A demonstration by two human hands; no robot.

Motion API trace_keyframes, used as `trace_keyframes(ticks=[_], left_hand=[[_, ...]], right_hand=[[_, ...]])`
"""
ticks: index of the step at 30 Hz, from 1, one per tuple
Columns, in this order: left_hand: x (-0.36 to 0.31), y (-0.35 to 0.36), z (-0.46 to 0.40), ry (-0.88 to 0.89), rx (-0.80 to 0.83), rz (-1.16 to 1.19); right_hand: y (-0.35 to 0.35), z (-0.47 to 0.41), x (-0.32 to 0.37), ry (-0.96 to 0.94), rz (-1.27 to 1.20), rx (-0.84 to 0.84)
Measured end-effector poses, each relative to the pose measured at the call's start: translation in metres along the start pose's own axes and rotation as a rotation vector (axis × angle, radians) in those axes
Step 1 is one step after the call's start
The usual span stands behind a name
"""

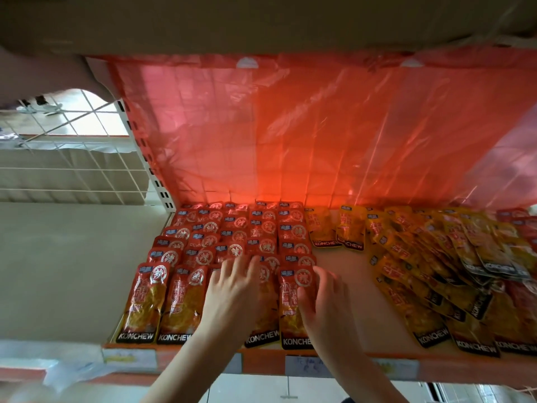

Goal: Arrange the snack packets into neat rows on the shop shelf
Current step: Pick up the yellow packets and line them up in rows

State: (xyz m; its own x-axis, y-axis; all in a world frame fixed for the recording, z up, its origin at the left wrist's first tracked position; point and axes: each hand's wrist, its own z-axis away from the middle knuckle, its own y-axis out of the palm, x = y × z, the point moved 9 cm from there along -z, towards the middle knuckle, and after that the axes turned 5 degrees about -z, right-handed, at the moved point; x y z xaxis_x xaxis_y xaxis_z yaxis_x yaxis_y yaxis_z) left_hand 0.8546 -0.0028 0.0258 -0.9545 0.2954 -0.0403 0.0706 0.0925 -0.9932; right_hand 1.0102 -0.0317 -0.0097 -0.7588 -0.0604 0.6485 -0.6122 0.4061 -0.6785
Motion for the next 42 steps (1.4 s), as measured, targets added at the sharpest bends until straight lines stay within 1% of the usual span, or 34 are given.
trace_keyframes(ticks=[3, 6, 10, 12, 14, 17, 22, 26, 29, 34, 39, 42], left_hand=[[-0.005, 0.015, 0.011, 0.042, 0.067, -0.074], [-0.002, 0.021, 0.011, 0.092, 0.035, -0.042], [-0.011, 0.018, 0.010, 0.259, 0.087, 0.017], [-0.006, 0.020, 0.006, 0.274, 0.132, 0.046], [-0.006, 0.013, 0.002, 0.290, 0.059, 0.063], [0.000, 0.010, -0.007, 0.228, -0.036, 0.080], [-0.004, 0.006, -0.019, 0.243, -0.161, 0.005], [-0.001, 0.007, -0.018, 0.197, -0.205, 0.031], [-0.001, 0.010, -0.018, 0.197, -0.217, 0.013], [-0.009, 0.011, -0.022, 0.203, -0.200, -0.003], [-0.030, -0.005, -0.021, 0.223, -0.319, 0.037], [-0.052, -0.014, -0.023, 0.273, -0.361, 0.097]], right_hand=[[0.007, 0.002, 0.003, 0.006, 0.040, 0.022], [0.009, 0.003, 0.001, -0.014, 0.051, 0.013], [0.009, 0.005, 0.000, -0.033, -0.020, 0.000], [0.008, 0.005, 0.001, -0.041, -0.059, -0.009], [0.007, 0.004, 0.001, -0.035, -0.082, -0.013], [0.008, 0.002, 0.001, -0.031, -0.087, -0.010], [0.010, 0.003, -0.001, -0.031, -0.071, 0.006], [0.010, 0.004, 0.000, -0.049, -0.064, 0.017], [0.008, 0.004, 0.000, -0.038, -0.103, 0.013], [0.004, 0.004, 0.001, -0.030, -0.143, -0.025], [0.000, 0.003, 0.003, -0.035, -0.169, -0.078], [-0.007, 0.000, 0.000, -0.029, -0.196, -0.116]])
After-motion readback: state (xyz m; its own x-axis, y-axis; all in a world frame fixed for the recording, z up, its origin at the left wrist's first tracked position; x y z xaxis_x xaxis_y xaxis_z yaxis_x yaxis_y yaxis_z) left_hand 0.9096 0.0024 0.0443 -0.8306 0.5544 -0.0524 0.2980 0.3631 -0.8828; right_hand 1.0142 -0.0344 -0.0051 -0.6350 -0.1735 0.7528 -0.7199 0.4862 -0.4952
